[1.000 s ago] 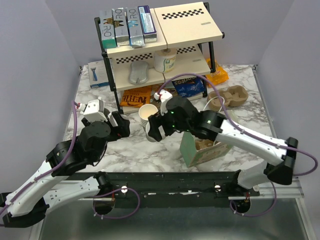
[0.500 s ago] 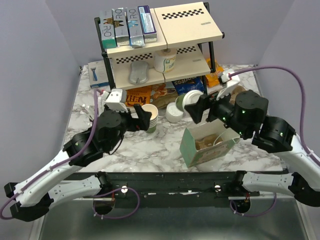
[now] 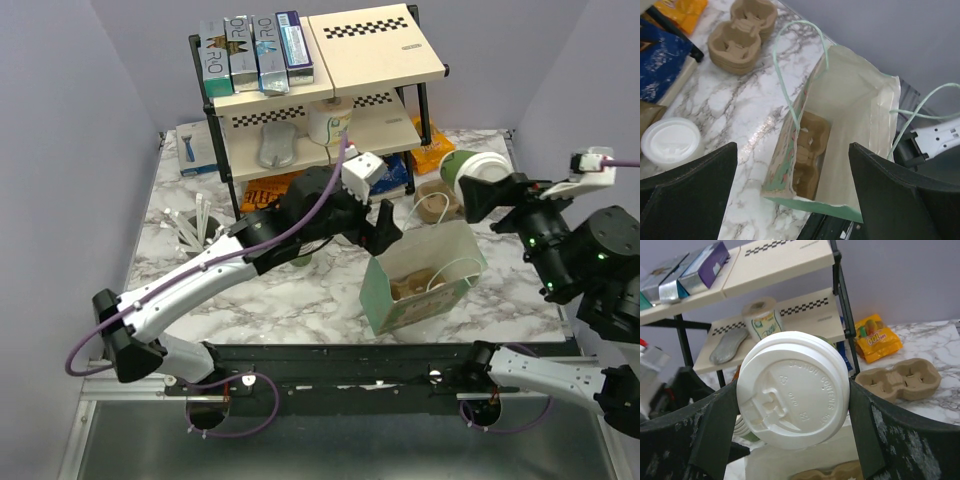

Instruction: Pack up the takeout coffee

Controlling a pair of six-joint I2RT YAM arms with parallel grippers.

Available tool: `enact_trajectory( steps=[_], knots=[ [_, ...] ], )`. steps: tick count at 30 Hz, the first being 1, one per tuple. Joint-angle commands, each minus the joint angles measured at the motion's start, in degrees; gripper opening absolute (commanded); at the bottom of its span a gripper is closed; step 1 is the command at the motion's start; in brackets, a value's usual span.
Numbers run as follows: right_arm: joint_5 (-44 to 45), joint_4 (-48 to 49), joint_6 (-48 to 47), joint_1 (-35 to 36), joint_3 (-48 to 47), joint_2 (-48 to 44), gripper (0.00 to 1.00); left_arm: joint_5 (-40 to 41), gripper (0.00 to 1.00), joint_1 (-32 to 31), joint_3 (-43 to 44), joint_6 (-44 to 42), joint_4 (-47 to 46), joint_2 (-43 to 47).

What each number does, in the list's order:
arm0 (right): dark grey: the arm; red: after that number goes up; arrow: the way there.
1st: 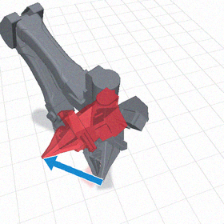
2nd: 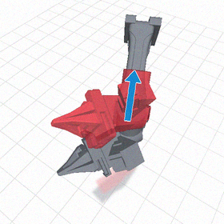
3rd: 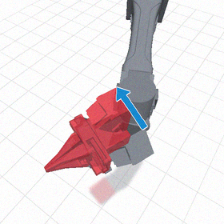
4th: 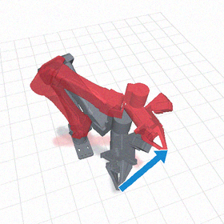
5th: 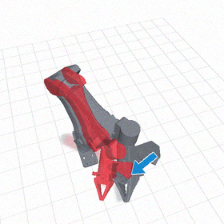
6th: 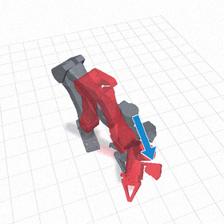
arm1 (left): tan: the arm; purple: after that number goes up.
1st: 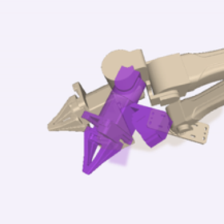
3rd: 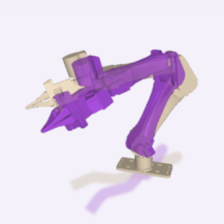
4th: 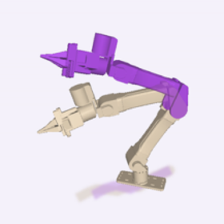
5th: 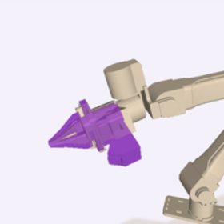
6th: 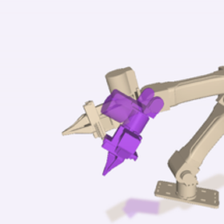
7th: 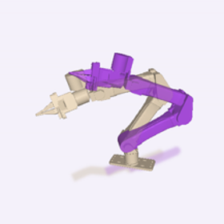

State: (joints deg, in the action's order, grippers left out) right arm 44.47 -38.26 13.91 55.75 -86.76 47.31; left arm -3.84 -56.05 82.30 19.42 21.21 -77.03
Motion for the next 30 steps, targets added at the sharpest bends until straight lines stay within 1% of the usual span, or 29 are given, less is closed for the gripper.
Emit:
enact_trajectory(
  steps=[1,4,7,8,9,10,11,12,13,15,16,19,21,22,23,25,26,27,29,30],
  knots=[
    [6.24,1.52,-1.25,-0.2,0.98,-1.69,0.66,-13.19,0.99,0.07,4.78,-3.69,1.2,-5.31],
    [5.9,1.61,-1.43,-0.2,1.42,-3.18,0.66,-13.13,0.99,0.07,8.21,-3.34,3.3,-10.14],
    [5.81,1.52,-1.52,-0.29,2.3,-3.98,0.66,-16.37,0.98,0.07,11.46,-3.95,5.33,-14.89],
    [5.72,1.44,-1.95,-0.29,2.39,-4.15,0.66,-17.51,0.94,-0.02,12.17,-4.56,6.37,-15.77],
    [5.11,1.35,-1.87,-0.2,2.47,-4.33,0.66,-17.43,0.88,-0.02,12.88,-4.74,6.91,-17.34],
    [4.67,1.35,-1.7,-0.2,2.65,-4.85,0.66,-17.17,0.65,-0.02,14.62,-5.18,7.7,-18.14],
    [4.14,1.43,-1.61,-0.29,2.74,-5.21,0.66,-16.39,0.55,-0.02,15.6,-5.53,9.53,-19.02],
    [3.44,1.43,-1.52,-0.2,2.91,-5.47,0.66,-16.29,0.48,-0.02,16.39,-6.4,10.07,-20.16],
    [3.35,1.52,-1.52,-0.2,3.0,-6.17,0.66,-16.38,0.34,0.06,17.44,-6.67,10.51,-20.43],
    [3.95,1.52,-1.78,-0.29,3.35,-6.61,0.67,-15.94,0.21,-0.02,17.98,-7.72,11.13,-21.05],
    [3.96,1.61,-1.7,-0.29,3.35,-6.96,0.67,-15.5,0.13,-0.02,18.59,-8.17,11.48,-21.05],
    [2.82,1.17,-1.7,-0.29,3.18,-8.02,0.67,-12.35,0.0,-0.02,19.21,-10.01,12.45,-20.61],
    [1.86,1.17,-1.43,-0.29,3.18,-8.64,0.67,-9.1,0.0,0.06,19.56,-10.28,12.89,-20.0],
    [1.42,1.0,-1.43,-0.2,3.09,-8.81,0.67,-4.82,0.0,0.07,19.91,-11.06,13.15,-19.13],
    [0.63,0.82,-1.43,-0.2,3.09,-8.99,0.67,-2.43,0.0,-0.02,20.09,-11.42,13.24,-18.6],
    [-4.02,0.64,-1.43,-0.2,3.18,-9.69,0.67,3.36,0.0,-0.02,20.0,-12.56,12.98,-16.84],
    [-5.87,0.3,-0.82,-0.2,3.09,-9.87,0.67,4.88,0.0,0.06,20.09,-13.43,13.06,-16.31],
    [-9.63,-0.06,-0.73,-0.2,3.0,-10.04,0.67,5.59,0.0,0.07,20.0,-13.79,12.98,-15.17],
    [-13.07,-0.85,-0.12,-0.2,3.0,-10.57,0.67,5.77,0.0,-0.02,19.13,-13.54,11.58,-14.11],
    [-16.22,-0.94,-0.03,-0.2,3.35,-10.92,0.67,5.25,0.0,-0.02,18.51,-13.27,10.79,-13.59]
  ],
)
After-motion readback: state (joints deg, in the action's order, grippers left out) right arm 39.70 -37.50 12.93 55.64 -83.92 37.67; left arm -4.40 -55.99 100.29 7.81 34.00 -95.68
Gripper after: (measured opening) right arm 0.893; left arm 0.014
